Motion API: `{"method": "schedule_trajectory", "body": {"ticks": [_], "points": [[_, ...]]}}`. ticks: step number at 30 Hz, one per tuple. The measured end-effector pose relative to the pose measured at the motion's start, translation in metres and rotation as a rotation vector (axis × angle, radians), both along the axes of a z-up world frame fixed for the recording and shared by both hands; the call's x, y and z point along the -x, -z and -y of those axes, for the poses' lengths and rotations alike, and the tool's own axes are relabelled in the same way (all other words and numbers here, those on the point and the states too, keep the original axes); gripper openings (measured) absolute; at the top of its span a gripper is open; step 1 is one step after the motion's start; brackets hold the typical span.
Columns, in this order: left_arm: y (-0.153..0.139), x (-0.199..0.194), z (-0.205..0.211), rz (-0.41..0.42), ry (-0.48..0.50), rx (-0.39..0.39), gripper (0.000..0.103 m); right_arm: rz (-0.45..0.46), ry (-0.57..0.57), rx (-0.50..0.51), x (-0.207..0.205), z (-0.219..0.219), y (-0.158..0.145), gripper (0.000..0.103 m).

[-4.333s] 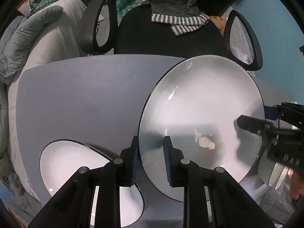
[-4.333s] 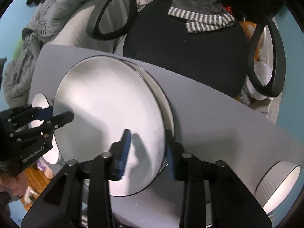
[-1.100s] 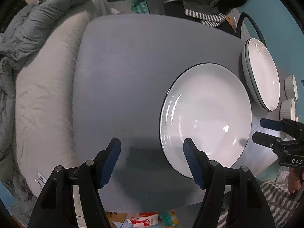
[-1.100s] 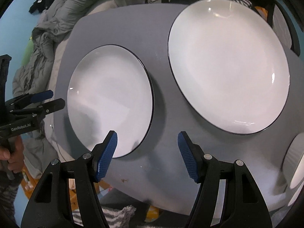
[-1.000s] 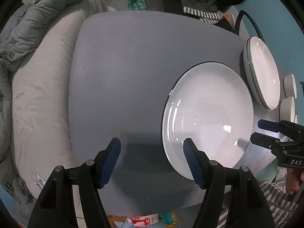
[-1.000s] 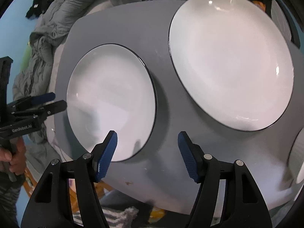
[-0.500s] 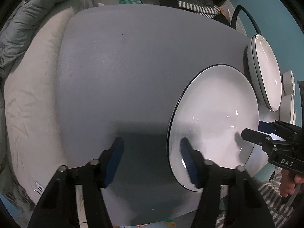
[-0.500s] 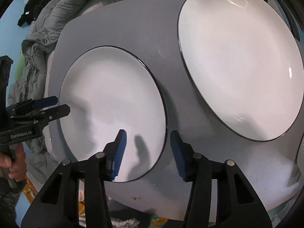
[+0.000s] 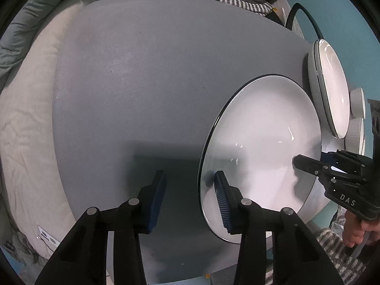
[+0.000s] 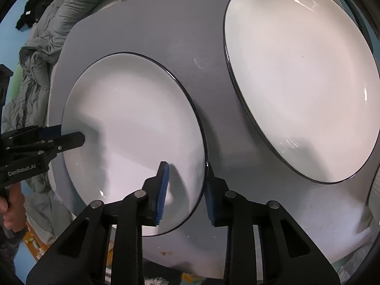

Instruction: Organize plates and bowls

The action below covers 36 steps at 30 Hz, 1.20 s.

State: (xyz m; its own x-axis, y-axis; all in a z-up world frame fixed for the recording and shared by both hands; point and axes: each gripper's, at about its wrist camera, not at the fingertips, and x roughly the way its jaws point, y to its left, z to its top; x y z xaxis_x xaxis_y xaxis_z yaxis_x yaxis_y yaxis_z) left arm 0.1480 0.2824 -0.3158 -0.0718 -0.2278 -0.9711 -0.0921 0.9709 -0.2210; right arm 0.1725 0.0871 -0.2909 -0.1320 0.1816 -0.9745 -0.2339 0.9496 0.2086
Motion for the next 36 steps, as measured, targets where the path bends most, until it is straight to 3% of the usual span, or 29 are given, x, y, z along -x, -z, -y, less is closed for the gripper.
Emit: {"method": "schedule_trajectory", "body": {"ticks": [7, 29, 36], "points": [[-0.001, 0.004, 0.007, 0.006, 0.002, 0.032, 0.023, -0.006, -0.015, 0.001, 0.0, -0.001, -0.001, 0.025], [-0.008, 0.017, 0.018, 0.011, 0.016, -0.06, 0.022, -0.031, -0.004, -0.016, -0.003, -0.01, -0.004, 0.016], [-0.01, 0.02, 0.016, 0.0, 0.014, -0.045, 0.022, -0.01, -0.027, 0.009, -0.005, -0.015, -0.011, 0.015]]}}
